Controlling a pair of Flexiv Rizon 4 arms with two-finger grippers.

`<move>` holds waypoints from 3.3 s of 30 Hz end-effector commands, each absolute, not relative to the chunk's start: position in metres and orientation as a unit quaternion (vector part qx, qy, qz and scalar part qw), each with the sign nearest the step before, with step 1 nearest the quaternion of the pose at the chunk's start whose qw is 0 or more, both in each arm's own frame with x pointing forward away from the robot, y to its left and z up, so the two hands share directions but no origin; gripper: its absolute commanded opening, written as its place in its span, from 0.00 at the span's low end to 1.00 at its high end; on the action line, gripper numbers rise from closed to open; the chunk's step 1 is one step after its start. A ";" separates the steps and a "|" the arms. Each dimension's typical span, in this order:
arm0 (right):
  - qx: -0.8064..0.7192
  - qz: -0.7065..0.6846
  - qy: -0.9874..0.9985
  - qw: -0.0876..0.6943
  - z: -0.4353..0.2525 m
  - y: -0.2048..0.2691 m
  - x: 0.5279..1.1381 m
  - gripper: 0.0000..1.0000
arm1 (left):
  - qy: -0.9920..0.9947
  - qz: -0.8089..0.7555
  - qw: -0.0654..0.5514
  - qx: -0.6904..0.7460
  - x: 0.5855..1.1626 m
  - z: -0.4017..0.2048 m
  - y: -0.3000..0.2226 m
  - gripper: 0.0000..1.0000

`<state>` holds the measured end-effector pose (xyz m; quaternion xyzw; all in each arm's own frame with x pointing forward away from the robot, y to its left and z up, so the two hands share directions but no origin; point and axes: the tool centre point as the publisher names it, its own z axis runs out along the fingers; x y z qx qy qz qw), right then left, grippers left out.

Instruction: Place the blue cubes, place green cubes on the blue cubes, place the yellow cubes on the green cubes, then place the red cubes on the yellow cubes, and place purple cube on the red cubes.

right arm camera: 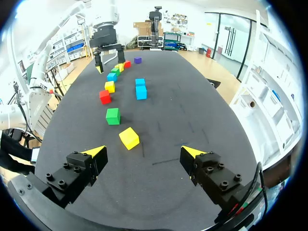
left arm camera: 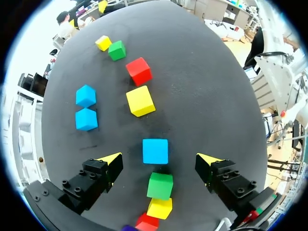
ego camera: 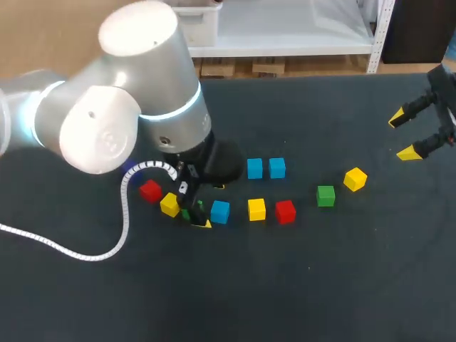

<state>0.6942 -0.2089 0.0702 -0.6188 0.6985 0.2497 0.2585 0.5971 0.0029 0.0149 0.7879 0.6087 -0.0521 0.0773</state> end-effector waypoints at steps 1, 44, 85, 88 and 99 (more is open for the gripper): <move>-0.619 0.250 0.698 0.259 0.070 -0.209 0.694 1.00 | 0.613 -0.052 0.077 0.784 0.601 0.004 0.002 1.00; -0.619 0.250 0.698 0.259 0.070 -0.209 0.694 1.00 | 0.618 -0.037 0.089 0.780 0.619 0.013 0.014 0.00; -0.619 0.250 0.698 0.259 0.070 -0.209 0.694 1.00 | 0.741 -0.039 0.060 0.667 0.702 0.013 -0.003 0.00; -0.619 0.250 0.698 0.259 0.070 -0.209 0.694 1.00 | 0.745 -0.036 0.062 0.663 0.703 0.013 -0.005 0.00; -0.619 0.250 0.698 0.259 0.070 -0.209 0.694 1.00 | 0.744 -0.031 0.064 0.665 0.706 0.011 -0.013 0.00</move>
